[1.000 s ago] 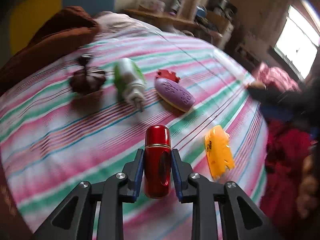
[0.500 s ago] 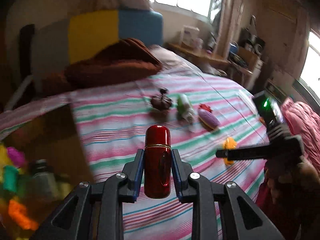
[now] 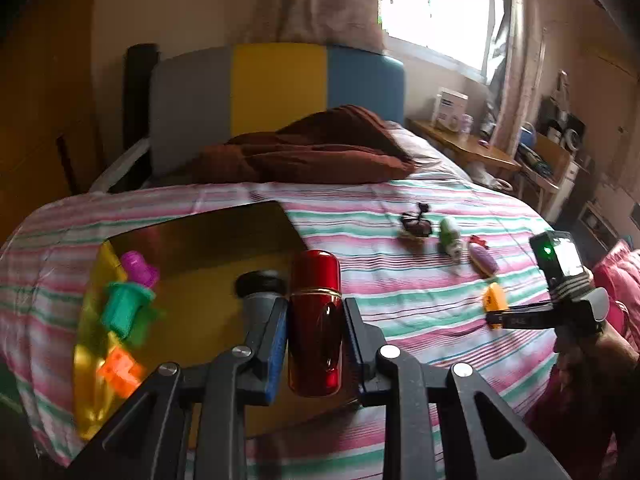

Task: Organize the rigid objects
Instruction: 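Carry the red cylinder into the gold tray and release it with the left gripper, then carry the yellow toy gun with the right gripper and release it in the tray, then move both tools back toward the remaining toys on the bed, then grasp the brown knob toy with the left gripper and lift it, then carry the brown knob into the tray and release it with the left gripper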

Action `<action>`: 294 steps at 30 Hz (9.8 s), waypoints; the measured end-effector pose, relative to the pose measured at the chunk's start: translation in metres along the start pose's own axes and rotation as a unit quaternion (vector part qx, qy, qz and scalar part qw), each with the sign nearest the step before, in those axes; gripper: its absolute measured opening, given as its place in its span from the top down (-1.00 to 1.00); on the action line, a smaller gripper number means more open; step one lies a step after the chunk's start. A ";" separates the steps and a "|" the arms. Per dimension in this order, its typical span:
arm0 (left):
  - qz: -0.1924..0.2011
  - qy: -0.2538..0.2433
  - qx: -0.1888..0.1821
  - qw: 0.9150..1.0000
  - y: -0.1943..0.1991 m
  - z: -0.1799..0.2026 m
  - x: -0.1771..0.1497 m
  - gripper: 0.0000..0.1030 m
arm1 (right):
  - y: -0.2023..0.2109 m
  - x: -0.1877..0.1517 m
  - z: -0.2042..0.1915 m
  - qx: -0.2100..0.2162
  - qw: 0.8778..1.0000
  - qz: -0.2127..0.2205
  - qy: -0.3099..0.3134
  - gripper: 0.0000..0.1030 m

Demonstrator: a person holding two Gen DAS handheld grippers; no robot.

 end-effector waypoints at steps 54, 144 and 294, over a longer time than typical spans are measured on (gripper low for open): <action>-0.073 0.202 0.080 0.973 -0.038 -0.190 -0.057 0.47 | 0.007 -0.002 -0.015 -0.023 0.999 0.014 0.037 0.45; 0.019 0.153 0.144 0.978 0.097 -0.178 -0.072 0.43 | 0.191 -0.069 -0.328 0.218 0.920 0.220 0.240 -0.18; -0.021 -0.054 -0.075 0.996 -0.053 0.070 0.004 0.54 | -0.025 0.038 0.080 -0.034 0.991 -0.025 -0.130 -0.50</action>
Point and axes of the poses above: each gripper's, at about its wrist camera, not at the fingertips, and y roughly against the way its jaws point, z to its right, x to its top, the point moved 4 cm from there along -y, roughly the way its jaws point, and after that the axes turned 10 degrees about -x, right-handed, at the moved point
